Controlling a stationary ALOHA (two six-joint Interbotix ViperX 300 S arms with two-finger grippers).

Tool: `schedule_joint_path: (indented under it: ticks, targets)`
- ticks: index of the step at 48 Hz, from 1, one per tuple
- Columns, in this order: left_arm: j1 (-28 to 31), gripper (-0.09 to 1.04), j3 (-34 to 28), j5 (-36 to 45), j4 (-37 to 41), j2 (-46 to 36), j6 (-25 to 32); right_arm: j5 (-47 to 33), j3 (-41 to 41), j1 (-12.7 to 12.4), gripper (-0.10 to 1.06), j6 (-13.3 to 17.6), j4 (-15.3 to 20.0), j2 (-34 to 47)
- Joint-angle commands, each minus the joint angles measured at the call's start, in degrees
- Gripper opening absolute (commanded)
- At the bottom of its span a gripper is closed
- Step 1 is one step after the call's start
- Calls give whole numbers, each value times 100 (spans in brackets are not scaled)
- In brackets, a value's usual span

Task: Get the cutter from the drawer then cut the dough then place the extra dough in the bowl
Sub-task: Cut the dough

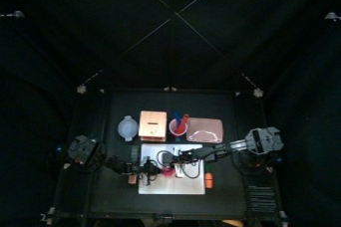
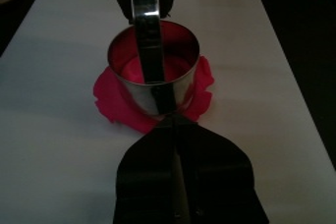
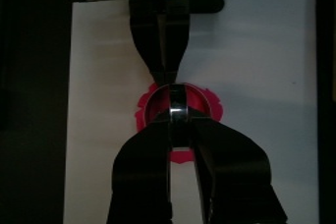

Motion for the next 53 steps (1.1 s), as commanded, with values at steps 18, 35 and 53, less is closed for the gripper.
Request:
schedule_joint_path:
  ticks: [18,35,53]
  targets:
    - [0,38,-18,62,0,-44,-9,97,-167,-185,37,-26,0,-545]
    - [9,38,-44,237,9,-70,9,70,-167,-343,37,-53,0,-721]
    - [9,38,-44,308,9,-79,9,35,0,-431,37,-9,9,-1160]
